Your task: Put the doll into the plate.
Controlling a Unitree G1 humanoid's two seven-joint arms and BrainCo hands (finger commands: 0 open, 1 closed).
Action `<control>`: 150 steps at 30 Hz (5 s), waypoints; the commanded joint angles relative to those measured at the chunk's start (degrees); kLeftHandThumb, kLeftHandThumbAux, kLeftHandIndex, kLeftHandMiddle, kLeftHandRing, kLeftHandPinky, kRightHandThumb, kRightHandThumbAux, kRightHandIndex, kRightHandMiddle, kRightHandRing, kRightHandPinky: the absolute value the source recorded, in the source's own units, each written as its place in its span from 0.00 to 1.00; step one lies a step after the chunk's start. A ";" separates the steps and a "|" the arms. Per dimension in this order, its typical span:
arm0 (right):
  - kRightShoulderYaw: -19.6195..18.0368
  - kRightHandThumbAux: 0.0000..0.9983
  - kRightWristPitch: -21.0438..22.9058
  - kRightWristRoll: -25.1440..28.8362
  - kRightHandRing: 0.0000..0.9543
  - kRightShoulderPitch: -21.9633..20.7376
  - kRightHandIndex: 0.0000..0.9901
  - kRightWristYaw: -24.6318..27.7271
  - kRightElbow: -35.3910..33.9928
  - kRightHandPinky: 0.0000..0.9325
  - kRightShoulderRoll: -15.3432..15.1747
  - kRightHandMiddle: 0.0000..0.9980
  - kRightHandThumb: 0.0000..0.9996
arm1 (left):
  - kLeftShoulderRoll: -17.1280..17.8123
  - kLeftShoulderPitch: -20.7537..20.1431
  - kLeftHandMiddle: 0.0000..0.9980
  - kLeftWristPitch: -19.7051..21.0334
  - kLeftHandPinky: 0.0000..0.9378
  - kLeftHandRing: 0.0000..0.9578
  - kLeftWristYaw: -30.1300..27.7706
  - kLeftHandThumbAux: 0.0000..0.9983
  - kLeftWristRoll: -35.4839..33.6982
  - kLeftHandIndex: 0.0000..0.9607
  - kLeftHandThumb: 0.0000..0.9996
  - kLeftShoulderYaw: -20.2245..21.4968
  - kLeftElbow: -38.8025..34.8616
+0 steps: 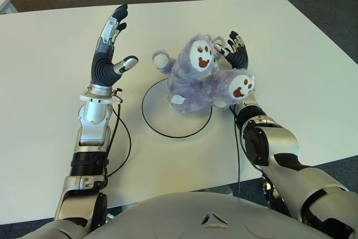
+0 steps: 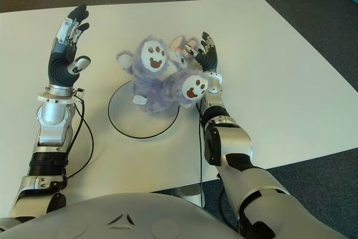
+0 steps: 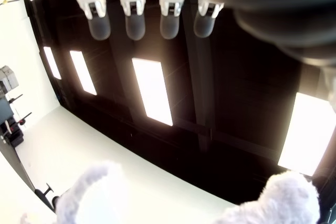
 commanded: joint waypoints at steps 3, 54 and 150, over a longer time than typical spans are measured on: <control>-0.28 0.78 3.71 0.06 0.05 5.38 0.09 -0.28 3.52 0.10 1.43 0.05 0.10 | -1.37 -1.08 0.10 3.92 0.06 0.07 0.80 0.31 -4.04 0.01 0.00 1.02 0.70; -0.14 0.79 3.44 -0.05 0.05 5.98 0.10 -0.33 3.40 0.10 1.40 0.05 0.11 | 1.66 -13.01 0.16 18.25 0.10 0.14 2.35 0.42 -4.39 0.04 0.00 3.91 16.72; -0.04 0.79 3.38 -0.01 0.06 6.11 0.10 -0.23 3.33 0.11 1.02 0.06 0.12 | -1.27 -24.19 0.15 9.65 0.06 0.14 3.86 0.44 -8.94 0.01 0.00 6.32 60.46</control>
